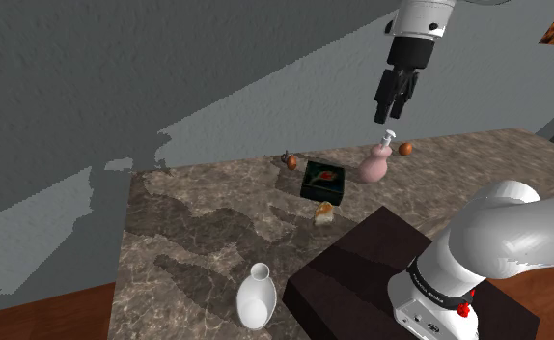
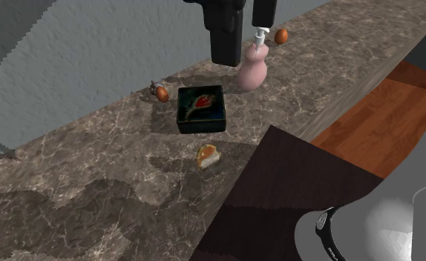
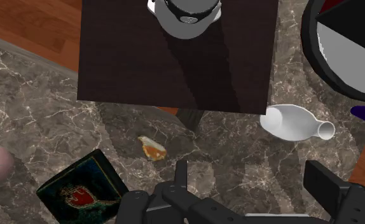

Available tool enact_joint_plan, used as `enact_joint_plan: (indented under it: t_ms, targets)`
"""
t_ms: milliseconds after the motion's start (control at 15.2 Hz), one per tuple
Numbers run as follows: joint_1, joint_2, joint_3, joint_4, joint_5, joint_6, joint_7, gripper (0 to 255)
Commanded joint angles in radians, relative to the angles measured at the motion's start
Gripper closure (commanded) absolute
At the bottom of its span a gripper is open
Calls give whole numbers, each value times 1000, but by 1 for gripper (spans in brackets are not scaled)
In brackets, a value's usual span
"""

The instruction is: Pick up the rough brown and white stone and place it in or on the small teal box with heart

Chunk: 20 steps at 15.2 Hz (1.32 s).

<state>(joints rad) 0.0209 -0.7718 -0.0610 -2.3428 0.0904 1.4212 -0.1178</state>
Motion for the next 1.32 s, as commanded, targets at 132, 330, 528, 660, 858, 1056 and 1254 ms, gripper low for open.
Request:
enact_joint_plan:
  t_ms: [132,330,528,660,858,1056,1254]
  targets:
    - [5,32,-7,-40,-17,54,-34,0]
    - [13,90,-18,-93,-41,138,-84,0]
    - [20,161,-28,-135,-64,225,-130,0]
    - [24,214,-35,-158,-78,284,-160,0]
    - [29,305,-43,-182,-100,375,-203,0]
    - [34,406,-51,-196,-120,466,-242,0]
    - [38,516,-57,-197,-139,555,-279,0]
